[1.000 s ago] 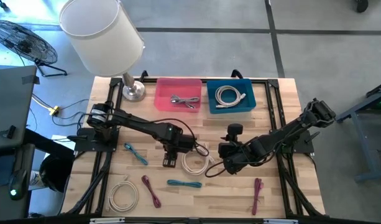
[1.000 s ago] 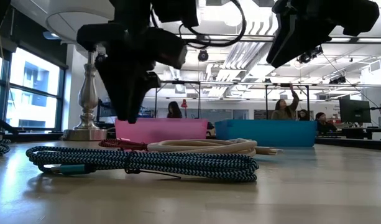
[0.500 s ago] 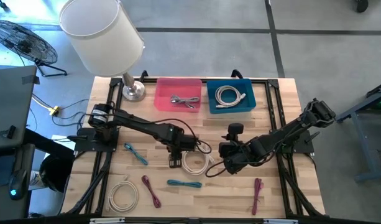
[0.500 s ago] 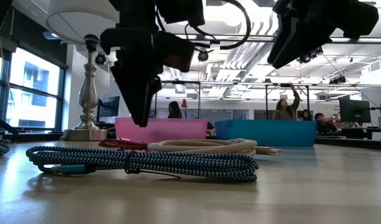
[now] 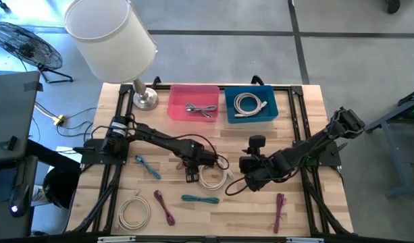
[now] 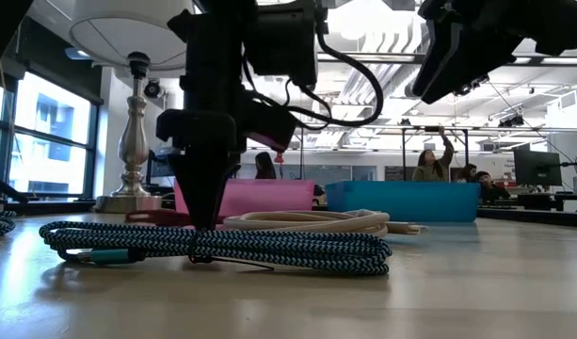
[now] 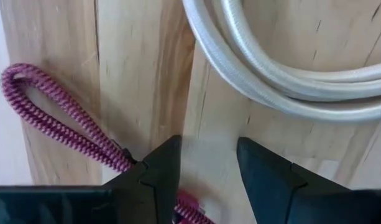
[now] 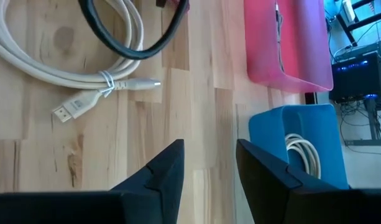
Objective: Pick & Place USB Port
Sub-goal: Put the top black and pink charger cable into the red bin
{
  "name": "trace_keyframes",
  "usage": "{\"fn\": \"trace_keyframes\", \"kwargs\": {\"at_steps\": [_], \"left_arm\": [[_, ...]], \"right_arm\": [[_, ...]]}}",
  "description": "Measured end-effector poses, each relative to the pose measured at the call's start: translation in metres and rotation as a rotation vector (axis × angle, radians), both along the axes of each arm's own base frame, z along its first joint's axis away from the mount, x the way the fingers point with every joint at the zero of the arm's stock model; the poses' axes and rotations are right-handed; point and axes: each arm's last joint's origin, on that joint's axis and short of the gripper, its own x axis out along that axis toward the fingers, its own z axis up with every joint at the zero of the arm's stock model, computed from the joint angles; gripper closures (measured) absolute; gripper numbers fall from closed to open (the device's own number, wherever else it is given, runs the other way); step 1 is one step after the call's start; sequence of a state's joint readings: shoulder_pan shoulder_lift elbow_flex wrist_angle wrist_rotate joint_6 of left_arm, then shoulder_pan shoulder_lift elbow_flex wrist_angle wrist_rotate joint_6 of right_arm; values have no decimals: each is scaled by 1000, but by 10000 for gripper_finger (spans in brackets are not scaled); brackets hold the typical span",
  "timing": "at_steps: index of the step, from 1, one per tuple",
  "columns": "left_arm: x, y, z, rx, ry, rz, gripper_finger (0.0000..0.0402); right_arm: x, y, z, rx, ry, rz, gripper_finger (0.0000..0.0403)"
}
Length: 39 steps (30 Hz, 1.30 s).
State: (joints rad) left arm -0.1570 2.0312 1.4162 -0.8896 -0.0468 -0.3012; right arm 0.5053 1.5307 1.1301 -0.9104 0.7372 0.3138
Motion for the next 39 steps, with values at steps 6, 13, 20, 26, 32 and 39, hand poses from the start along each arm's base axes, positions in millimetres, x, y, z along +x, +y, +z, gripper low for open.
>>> {"fn": "trace_keyframes", "kwargs": {"at_steps": [6,13,20,26,32,39], "left_arm": [[4,4,10,8,-1,7,245],[14,10,43,25,-4,14,245],[7,14,62,161,81,15,245],[7,15,59,178,99,13,245],[4,19,46,158,121,33,245],[3,23,33,120,108,54,245]], "right_arm": [[0,0,0,5,4,2,265],[0,0,0,6,3,2,265],[0,0,0,8,3,0,265],[0,0,0,8,4,0,265],[-1,0,0,6,6,0,265],[-1,0,0,11,3,-10,265]]}}
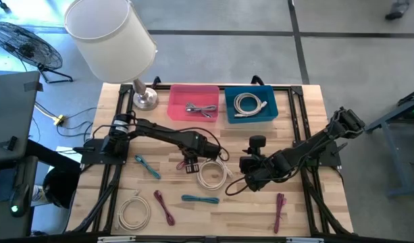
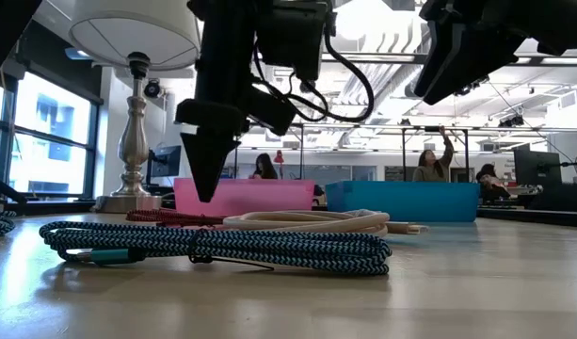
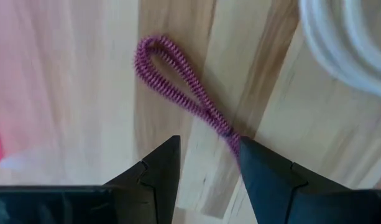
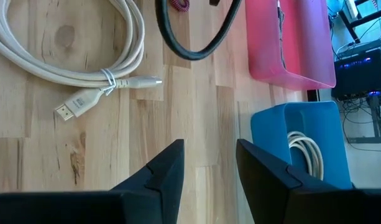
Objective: Pick & Place USB Port
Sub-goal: Put the top black and pink charger cable into the red bin
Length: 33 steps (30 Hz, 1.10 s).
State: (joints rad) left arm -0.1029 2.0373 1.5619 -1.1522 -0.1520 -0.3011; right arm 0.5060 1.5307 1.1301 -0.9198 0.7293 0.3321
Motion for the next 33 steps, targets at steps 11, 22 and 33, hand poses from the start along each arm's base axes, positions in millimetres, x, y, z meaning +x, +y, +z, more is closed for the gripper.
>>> {"fn": "trace_keyframes", "kwargs": {"at_steps": [11,22,33], "left_arm": [[2,1,-2,-22,-19,0,245],[2,1,-3,-23,-21,-1,245],[-4,3,-26,-76,1,8,245]], "right_arm": [[0,0,0,0,1,-3,265],[0,0,0,3,3,-3,265],[0,0,0,7,3,-4,265]]}}
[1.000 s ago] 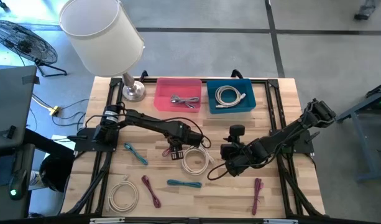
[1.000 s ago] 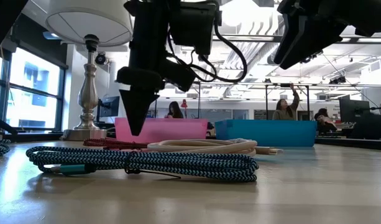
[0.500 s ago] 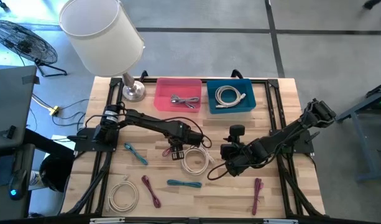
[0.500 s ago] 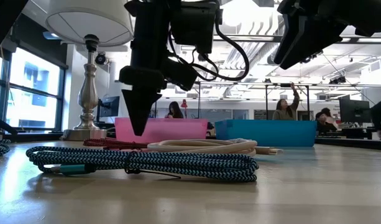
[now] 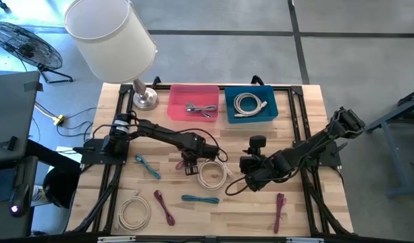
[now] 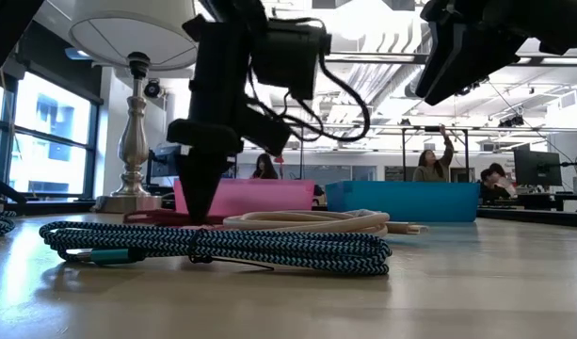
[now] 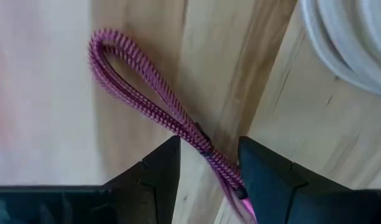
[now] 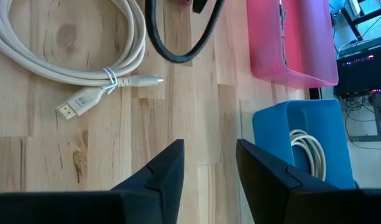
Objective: Pick & Place USB Port
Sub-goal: Put the top black and pink charger cable into the red bin
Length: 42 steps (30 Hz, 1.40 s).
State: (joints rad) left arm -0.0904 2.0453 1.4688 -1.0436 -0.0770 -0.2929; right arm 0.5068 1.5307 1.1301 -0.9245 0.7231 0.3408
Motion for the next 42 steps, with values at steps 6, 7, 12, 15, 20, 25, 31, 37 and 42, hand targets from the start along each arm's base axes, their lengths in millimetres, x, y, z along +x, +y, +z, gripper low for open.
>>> {"fn": "trace_keyframes", "kwargs": {"at_steps": [6,7,12,15,20,25,31,37,42], "left_arm": [[-10,9,-21,-56,8,21,246],[-12,12,-24,-58,11,6,249],[-19,21,-33,-66,33,-78,359],[-18,21,-33,-42,35,-106,381],[-15,21,-24,-28,31,-129,392],[-19,24,5,41,65,-155,392],[-27,33,82,210,10,-149,392],[-35,69,154,361,-168,-201,392],[-35,119,171,371,-267,-225,392]], "right_arm": [[0,0,0,2,-2,-2,265],[0,0,0,2,-2,-2,265],[0,0,0,7,-5,-13,265],[-1,0,0,5,-1,-13,265],[-2,-1,0,0,8,-13,265],[-3,-2,0,-15,18,-16,265],[-4,-3,0,-44,16,-23,265],[-4,-4,0,-62,15,-26,265],[-4,-4,0,-53,3,-41,265]]}}
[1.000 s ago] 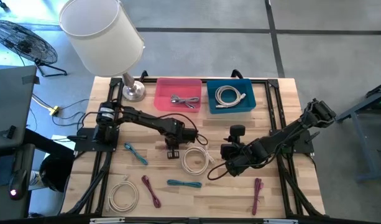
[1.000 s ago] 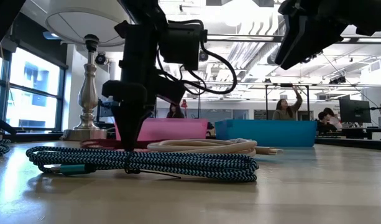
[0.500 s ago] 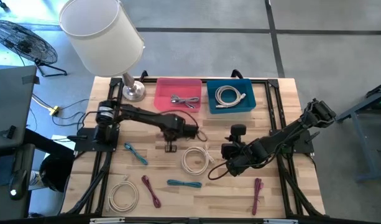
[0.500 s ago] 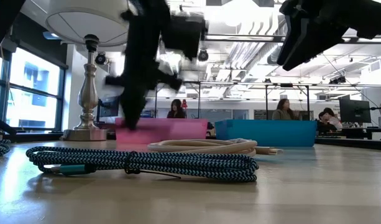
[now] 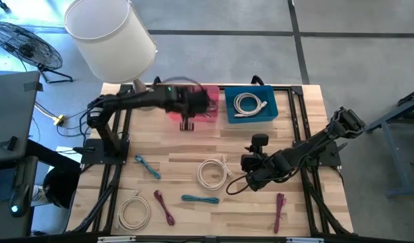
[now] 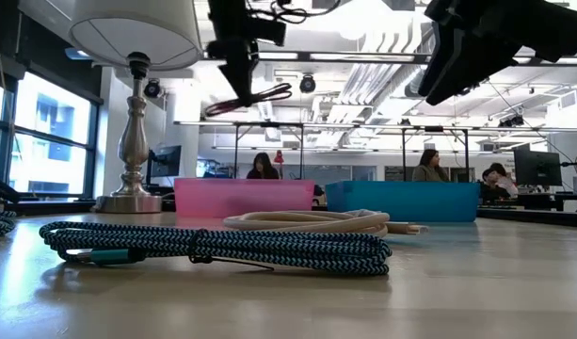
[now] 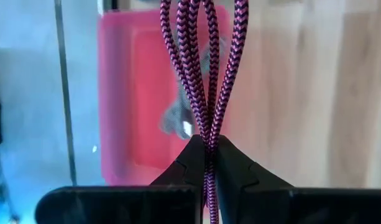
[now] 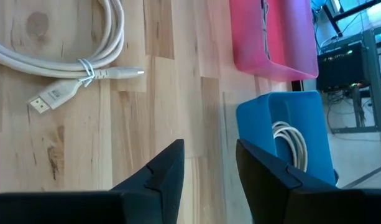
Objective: Pick & Place USB Port
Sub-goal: Put the top black and pink charger cable into the red bin, then put the top brown HDMI cable into the blue bin
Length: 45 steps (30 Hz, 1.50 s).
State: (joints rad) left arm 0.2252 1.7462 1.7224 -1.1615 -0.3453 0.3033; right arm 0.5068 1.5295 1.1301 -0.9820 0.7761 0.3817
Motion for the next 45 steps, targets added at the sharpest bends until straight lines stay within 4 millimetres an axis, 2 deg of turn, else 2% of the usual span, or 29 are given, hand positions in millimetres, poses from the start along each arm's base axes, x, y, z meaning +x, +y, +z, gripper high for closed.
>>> {"fn": "trace_keyframes", "kwargs": {"at_steps": [3,6,9,14,21,29,34,41,45], "left_arm": [[-3,30,0,-34,-32,-14,392],[-2,54,-15,-75,-20,-1,392],[-3,70,-31,-131,0,5,392],[2,87,-63,-202,37,-56,387],[14,100,-85,-198,38,-60,322],[12,101,-85,-159,65,-50,285],[-1,91,-78,-296,187,-50,283],[-19,64,-50,-518,372,28,283],[-9,41,-39,-578,316,-29,282]], "right_arm": [[-1,-1,0,6,-2,-18,265],[-2,-1,-1,12,3,-35,265],[-4,-2,-1,10,13,-46,265],[-4,-2,-1,5,15,-46,265],[-4,-3,-1,1,14,-48,265],[-4,-2,-2,49,41,-41,265],[-5,-1,-3,96,68,-34,265],[-3,-4,-4,139,90,-38,265],[-2,-4,-4,149,87,-42,265]]}}
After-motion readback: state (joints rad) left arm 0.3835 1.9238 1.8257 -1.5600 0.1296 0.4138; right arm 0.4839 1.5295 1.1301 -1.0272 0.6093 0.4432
